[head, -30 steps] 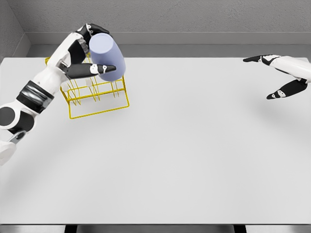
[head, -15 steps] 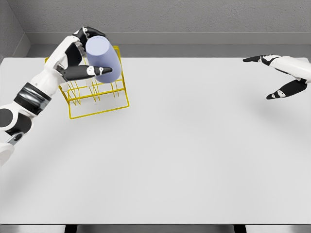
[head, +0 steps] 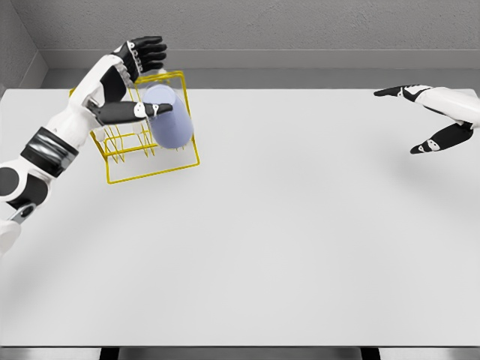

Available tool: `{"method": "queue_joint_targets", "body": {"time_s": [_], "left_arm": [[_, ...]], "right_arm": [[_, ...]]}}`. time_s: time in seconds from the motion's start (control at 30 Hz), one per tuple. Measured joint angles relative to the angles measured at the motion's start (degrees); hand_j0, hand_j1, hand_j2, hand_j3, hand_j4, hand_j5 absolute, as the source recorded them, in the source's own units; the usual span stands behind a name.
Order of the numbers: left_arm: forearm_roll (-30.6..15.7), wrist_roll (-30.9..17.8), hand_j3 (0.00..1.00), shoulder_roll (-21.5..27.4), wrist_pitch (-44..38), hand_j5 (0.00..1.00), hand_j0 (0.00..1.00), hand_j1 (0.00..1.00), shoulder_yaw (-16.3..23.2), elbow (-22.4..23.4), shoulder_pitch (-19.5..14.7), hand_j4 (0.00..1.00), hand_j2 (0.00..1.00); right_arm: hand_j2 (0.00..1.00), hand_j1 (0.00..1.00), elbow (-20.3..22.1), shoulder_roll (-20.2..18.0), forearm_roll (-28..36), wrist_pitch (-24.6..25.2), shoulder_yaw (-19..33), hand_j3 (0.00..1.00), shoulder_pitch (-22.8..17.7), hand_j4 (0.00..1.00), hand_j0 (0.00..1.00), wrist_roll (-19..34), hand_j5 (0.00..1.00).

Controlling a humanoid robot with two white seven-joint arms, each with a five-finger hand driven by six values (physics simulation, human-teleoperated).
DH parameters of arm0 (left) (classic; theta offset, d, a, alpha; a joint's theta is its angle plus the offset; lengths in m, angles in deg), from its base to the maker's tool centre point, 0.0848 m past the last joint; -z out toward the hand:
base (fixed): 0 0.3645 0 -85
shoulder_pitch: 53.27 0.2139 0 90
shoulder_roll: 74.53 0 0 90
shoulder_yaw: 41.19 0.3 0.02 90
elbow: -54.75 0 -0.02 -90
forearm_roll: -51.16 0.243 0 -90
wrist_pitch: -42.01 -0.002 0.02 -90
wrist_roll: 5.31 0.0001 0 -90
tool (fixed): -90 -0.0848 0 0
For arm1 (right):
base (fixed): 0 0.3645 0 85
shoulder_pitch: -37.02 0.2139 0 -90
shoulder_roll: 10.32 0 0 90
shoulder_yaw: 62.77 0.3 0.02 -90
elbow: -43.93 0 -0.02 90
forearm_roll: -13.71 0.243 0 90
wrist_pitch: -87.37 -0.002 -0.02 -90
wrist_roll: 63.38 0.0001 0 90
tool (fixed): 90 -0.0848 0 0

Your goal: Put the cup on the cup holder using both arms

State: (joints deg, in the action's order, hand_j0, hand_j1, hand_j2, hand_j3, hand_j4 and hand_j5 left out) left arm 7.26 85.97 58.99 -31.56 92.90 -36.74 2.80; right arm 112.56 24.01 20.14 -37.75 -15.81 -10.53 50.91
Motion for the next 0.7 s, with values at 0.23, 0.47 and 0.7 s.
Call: {"method": "queue_joint_targets", "body": {"time_s": [0.23, 0.47, 0.7], "left_arm": [[-0.03, -0.39, 0.97, 0.35, 0.07, 0.97, 0.97, 0.97, -0.02, -0.62, 0.18, 0.97, 0.97], [-0.23, -7.33, 1.00, 5.57, 1.32, 1.00, 1.00, 1.00, -2.81, -5.48, 4.30, 1.00, 1.00], [-0.50, -10.53, 1.00, 12.26, 9.55, 1.00, 1.00, 1.00, -7.11, -8.25, 11.41, 1.00, 1.00]], "right_arm": [[1.00, 1.00, -0.04, -0.05, 0.00, 0.00, 0.00, 1.00, 0.00, 1.00, 1.00, 0.00, 1.00], [1.00, 1.00, -0.08, -0.07, 0.00, 0.00, 0.00, 1.00, 0.00, 1.00, 1.00, 0.00, 1.00], [1.00, 1.00, -0.08, -0.08, 0.00, 0.00, 0.00, 1.00, 0.00, 1.00, 1.00, 0.00, 1.00]]}}
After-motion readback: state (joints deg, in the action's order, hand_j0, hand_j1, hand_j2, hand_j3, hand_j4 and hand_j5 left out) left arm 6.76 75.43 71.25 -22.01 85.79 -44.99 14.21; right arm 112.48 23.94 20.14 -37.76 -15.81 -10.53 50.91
